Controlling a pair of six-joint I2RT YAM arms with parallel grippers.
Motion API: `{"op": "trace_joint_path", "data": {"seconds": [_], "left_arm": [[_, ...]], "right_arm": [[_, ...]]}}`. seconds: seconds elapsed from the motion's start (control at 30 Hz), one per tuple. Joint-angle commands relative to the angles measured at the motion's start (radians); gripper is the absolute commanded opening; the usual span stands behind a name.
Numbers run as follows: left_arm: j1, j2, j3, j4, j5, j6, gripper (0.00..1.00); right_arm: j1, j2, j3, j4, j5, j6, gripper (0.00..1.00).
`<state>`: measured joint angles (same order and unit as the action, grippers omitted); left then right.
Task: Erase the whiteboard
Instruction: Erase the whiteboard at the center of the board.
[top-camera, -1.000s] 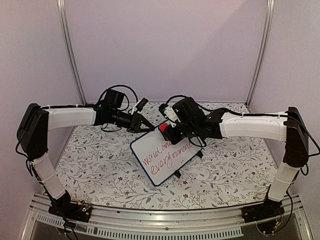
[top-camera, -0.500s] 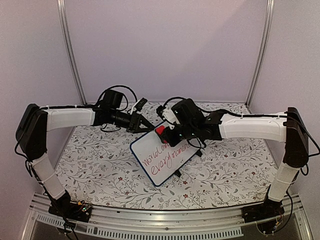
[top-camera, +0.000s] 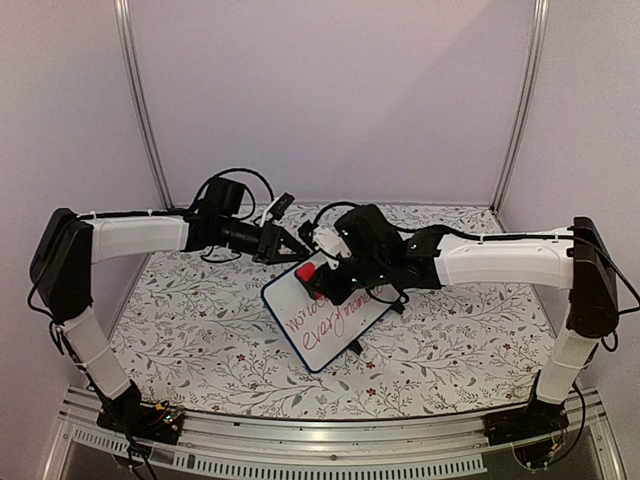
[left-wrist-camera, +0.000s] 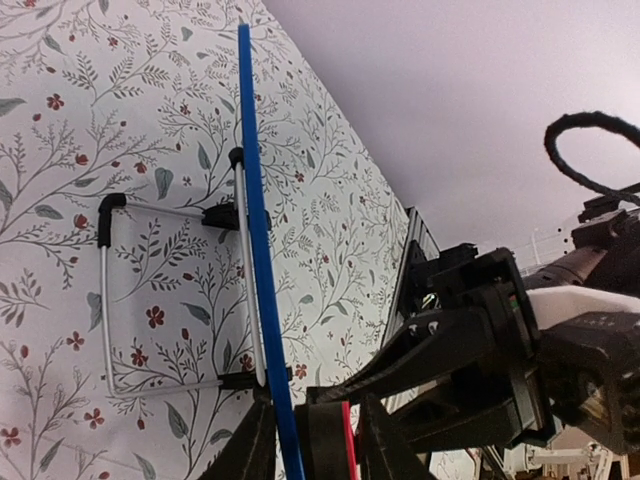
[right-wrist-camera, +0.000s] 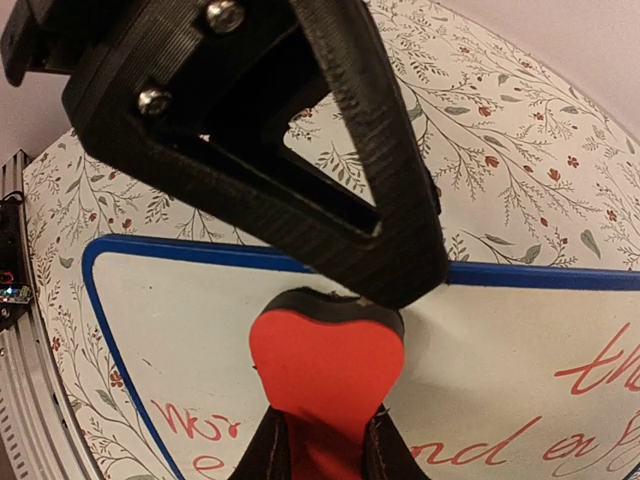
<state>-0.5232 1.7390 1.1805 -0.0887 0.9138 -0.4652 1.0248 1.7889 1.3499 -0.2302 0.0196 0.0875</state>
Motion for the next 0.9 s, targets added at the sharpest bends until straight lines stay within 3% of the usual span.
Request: {"op": "trace_joint_path", "data": {"seconds": [0.0,0.23,0.37,0.63,0.87], "left_arm": [[0.005,-0.04,-0.003,0.043,0.03,-0.002,0.28],[0.005,-0.039,-0.004,0.035,0.02,0.002,0.28],[0.003,-0.034,0.016,-0.028,-0.049,0.039,0.28],[-0.003,-0.022,0.031,-0.066,-0.107,0.058,0.28],[-0.014,-0.001,0.041,-0.09,-0.153,0.079,0.28]], "right_arm": [[0.028,0.009,0.0,0.029,-0.063,-0.025,0.12],[0.038,-0.031,-0.027,0.032,-0.122,-0.055,0.12],[0.033,-0.124,-0.106,0.003,-0.074,-0.103,0.12],[-0.11,-0.391,-0.275,-0.009,-0.028,-0.108,0.13],[-0.187,-0.38,-0.247,-0.001,0.098,-0.039,0.12]]}}
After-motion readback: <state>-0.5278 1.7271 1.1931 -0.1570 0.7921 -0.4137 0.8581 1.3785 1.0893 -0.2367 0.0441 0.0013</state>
